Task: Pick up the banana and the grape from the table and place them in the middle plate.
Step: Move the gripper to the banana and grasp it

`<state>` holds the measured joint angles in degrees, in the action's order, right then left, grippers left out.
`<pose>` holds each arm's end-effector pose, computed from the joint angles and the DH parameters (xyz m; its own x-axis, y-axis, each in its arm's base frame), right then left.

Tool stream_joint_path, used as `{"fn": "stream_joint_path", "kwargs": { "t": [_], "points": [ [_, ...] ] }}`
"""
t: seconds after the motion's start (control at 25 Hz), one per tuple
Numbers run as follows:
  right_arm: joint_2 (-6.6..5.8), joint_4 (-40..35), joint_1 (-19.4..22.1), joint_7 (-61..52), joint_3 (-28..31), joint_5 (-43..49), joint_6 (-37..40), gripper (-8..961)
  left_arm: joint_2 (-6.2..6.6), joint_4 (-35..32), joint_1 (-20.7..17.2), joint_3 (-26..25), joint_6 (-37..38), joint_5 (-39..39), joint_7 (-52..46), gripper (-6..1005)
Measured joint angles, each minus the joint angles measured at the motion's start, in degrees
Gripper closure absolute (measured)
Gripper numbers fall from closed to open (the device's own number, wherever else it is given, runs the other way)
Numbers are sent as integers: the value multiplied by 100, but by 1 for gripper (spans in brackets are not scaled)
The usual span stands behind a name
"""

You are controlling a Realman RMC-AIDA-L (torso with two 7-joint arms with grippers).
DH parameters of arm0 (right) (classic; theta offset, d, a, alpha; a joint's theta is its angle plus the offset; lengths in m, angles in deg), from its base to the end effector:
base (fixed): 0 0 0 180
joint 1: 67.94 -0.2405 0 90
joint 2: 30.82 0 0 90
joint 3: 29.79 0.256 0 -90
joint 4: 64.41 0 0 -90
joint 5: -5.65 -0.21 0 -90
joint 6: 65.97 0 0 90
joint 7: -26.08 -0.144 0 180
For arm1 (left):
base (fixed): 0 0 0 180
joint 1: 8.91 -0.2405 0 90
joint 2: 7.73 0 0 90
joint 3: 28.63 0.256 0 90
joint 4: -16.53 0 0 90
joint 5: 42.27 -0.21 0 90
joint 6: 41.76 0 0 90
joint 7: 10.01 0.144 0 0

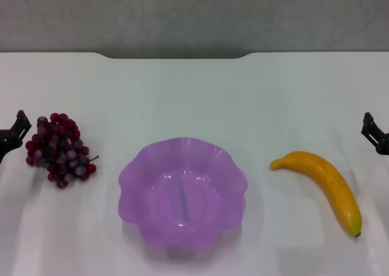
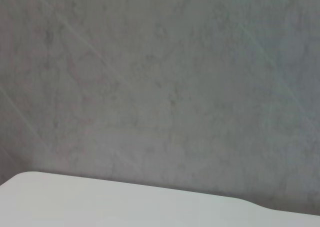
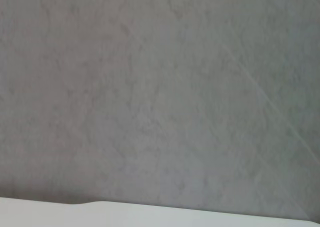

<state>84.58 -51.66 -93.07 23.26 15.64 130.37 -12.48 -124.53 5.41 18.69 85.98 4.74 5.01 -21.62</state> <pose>0.3568 0.3430 -0.0077 0.7705 -0.1282 -0.6245 -0.6359 -0.0846 -0.7671 -0.3688 0.3614 0.0087 0.5891 0.1600 0.7921 0.7859 0.1149 -0.6076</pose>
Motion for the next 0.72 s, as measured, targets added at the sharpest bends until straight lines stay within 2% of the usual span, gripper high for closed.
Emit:
{"fn": "stream_joint_path", "kwargs": {
  "t": [0.72],
  "points": [
    [-9, -1, -52, 0, -17, 0, -7, 72, 0, 4, 9, -1, 0, 0, 1, 120]
  ]
}}
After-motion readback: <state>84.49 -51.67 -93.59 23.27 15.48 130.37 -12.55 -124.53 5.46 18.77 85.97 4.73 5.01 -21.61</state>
